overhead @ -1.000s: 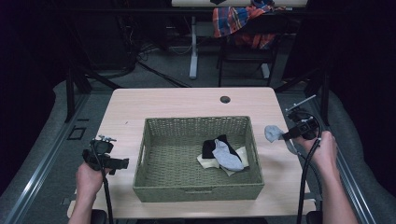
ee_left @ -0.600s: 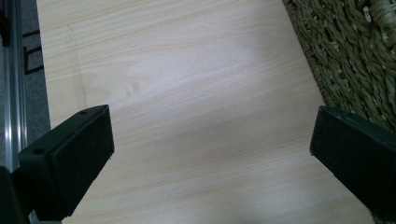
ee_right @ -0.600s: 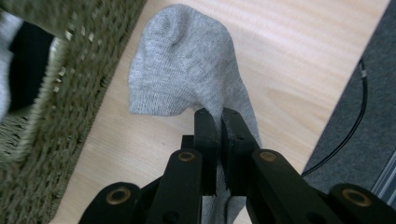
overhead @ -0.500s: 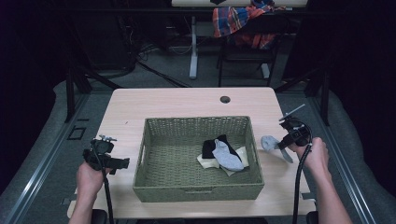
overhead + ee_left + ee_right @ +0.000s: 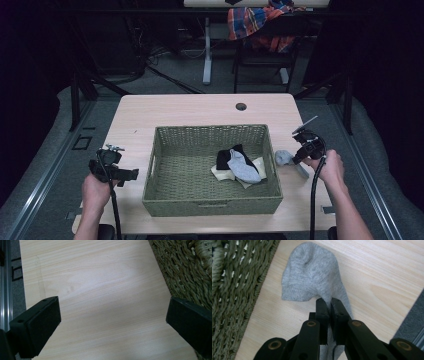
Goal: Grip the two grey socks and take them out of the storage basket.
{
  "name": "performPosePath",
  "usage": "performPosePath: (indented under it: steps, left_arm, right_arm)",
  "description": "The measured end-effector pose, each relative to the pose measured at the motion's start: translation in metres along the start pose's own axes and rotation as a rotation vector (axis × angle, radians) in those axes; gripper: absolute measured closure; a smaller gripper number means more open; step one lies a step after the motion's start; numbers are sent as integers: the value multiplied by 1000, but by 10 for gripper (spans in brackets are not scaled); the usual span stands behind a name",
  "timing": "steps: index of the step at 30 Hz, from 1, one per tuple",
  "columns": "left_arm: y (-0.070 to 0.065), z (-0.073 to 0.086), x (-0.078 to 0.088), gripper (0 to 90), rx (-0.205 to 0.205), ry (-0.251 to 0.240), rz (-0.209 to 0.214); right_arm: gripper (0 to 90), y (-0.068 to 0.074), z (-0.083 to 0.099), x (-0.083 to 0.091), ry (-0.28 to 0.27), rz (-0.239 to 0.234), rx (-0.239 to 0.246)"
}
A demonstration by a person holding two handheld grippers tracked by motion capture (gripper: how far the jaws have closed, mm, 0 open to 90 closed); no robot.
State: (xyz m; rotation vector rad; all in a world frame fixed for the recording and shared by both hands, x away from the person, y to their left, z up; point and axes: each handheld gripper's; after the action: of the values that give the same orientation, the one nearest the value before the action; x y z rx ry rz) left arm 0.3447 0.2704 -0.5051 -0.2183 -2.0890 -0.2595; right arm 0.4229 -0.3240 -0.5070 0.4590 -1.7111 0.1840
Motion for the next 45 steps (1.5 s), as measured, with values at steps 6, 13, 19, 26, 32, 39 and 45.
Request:
performPosePath:
  steps: [6,13,19,26,32,39,45]
  left_arm:
    - [1,0,1,0,2,-1,-3]
    - [0,-1,1,0,0,-6,-1]
    - [0,-1,0,0,4,-5,2]
    - [0,-1,0,0,1,1,5]
    - [-1,-1,-1,0,0,1,8]
    - [0,-1,0,0,0,-4,5]
    - [0,-1,0,0,6,0,7]
  right_arm:
    - [603,5,0,18,-40,25,6]
    - [384,12,1,53,-121,28,15]
    - [182,16,1,72,-170,-16,10]
    - [95,37,-3,92,-232,-40,89]
    - [0,66,-10,105,-248,-41,171]
    - [0,101,-24,109,-241,-52,273]
    - [0,118,-34,102,-227,-58,312]
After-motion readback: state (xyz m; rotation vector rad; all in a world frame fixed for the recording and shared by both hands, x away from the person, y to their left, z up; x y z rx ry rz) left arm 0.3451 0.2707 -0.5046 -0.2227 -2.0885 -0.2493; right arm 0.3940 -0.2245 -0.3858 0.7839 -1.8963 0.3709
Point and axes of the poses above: each handheld gripper's, and its own axes: x roughly backward along the jaws, z roughly out of its underside, y roughly to its left, and after that the axes turned 2 degrees about -z, right-handed
